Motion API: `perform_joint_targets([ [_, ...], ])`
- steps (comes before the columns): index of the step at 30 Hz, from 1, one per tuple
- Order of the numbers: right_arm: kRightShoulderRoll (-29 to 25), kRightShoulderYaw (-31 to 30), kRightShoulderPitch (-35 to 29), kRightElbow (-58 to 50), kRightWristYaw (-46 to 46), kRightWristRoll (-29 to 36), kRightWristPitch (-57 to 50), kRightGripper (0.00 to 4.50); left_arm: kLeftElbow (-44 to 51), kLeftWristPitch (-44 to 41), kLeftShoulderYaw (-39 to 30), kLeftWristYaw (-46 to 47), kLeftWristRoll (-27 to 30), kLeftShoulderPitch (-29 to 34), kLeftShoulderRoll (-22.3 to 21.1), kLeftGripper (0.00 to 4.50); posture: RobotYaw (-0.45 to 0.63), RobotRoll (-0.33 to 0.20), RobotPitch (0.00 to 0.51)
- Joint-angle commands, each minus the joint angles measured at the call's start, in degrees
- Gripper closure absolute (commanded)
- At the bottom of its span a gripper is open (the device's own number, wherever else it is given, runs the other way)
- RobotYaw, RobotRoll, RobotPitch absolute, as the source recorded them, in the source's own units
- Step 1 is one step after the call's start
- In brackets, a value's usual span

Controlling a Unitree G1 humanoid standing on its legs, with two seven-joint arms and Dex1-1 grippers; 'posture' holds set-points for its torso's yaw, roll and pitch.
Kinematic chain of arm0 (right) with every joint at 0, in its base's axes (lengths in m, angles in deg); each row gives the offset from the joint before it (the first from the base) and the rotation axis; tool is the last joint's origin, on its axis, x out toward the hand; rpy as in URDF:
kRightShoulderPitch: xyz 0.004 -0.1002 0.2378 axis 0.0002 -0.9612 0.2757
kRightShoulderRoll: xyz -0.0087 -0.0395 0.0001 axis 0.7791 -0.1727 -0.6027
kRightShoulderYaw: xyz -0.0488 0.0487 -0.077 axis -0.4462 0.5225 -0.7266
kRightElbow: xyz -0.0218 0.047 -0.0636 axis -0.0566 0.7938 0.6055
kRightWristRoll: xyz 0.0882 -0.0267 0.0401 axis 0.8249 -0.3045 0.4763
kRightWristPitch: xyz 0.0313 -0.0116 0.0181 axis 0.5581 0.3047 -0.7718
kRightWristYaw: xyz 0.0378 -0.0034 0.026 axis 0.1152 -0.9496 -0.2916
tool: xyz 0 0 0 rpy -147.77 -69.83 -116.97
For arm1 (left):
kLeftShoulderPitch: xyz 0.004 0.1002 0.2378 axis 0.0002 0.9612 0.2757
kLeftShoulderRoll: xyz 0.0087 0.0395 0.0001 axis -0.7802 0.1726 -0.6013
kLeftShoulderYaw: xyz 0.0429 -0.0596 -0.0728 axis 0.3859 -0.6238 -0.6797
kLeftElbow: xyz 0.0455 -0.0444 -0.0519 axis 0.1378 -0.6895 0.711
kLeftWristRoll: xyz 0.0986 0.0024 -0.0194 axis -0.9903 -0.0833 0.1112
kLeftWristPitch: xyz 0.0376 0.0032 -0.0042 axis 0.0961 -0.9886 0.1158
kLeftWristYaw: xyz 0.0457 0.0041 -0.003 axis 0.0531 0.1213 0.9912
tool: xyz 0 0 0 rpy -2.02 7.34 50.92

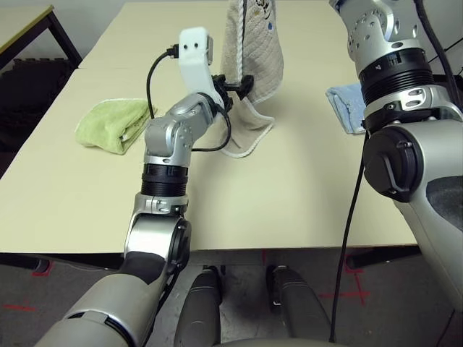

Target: Fold the towel and set it aside.

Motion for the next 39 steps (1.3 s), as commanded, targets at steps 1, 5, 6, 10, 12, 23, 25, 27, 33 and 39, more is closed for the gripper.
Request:
perform_joint_targets([
  [1, -0.27, 0.12, 0.02, -1.51, -0.3, 0.16, -0.35, 4.44, -7.19, 5.38, -0.28, 3.04, -3.82, -1.84, -1.07, 0.0, 0.03, 0.0, 0.131],
  [5, -1.34, 0.35, 0.28, -0.66, -0.64, -0.19, 0.09, 4.44, -8.15, 6.11, 0.89, 2.28, -6.16, -0.09, -3.17, 0.0, 0.02, 0.0, 0.128],
  [6, -1.82, 0.5, 0.46, -0.18, -0.74, -0.25, 0.25, 4.44, -7.47, 5.83, 1.05, 1.81, -6.41, 0.79, -3.75, 0.0, 0.02, 0.0, 0.127],
  [10, -4.18, 1.01, 1.17, 1.97, -1.08, -0.57, 1.03, 4.44, -4.54, 4.53, 1.51, -0.8, -7.14, 4.75, -7.09, 0.0, 0.03, 0.0, 0.128],
  [12, -5.28, 1.07, 1.27, 3.01, -1.17, -0.7, 1.46, 4.44, -2.72, 3.93, 2.08, -2.9, -7.27, 6.65, -8.96, 0.0, 0.03, 0.0, 0.128],
  [23, -8.59, 2.01, 0.05, 7.29, -0.47, -1.08, 1.81, 4.44, 4.24, 0.06, 3.78, -12.8, -6.2, 11.97, -14.16, 0.0, 0.03, 0.0, 0.127],
  [25, -8.14, 1.88, -0.61, 7.38, -0.49, -1.11, 1.6, 4.44, 6.16, -0.04, 5.27, -15.55, -6.45, 12.51, -14.92, 0.0, 0.03, 0.0, 0.13],
  [27, -7.71, 1.67, -1.26, 7.41, -0.51, -1.28, 1.54, 4.44, 8.1, -0.22, 6.52, -17.66, -6.75, 13.0, -15.64, 0.0, 0.04, 0.0, 0.131],
  [33, -6.46, 1.42, -2.83, 7.59, -0.69, -1.6, 1.49, 4.44, 17.41, 0.37, 14.14, -26.44, -9.87, 17.18, -22.31, 0.0, 0.04, 0.0, 0.136],
  [39, -5.58, 1.28, -3.82, 7.7, -0.91, -1.99, 1.42, 4.44, 29.08, -1.03, 16.81, -33.77, -9.66, 23.44, -28.46, 0.0, 0.05, 0.0, 0.147],
])
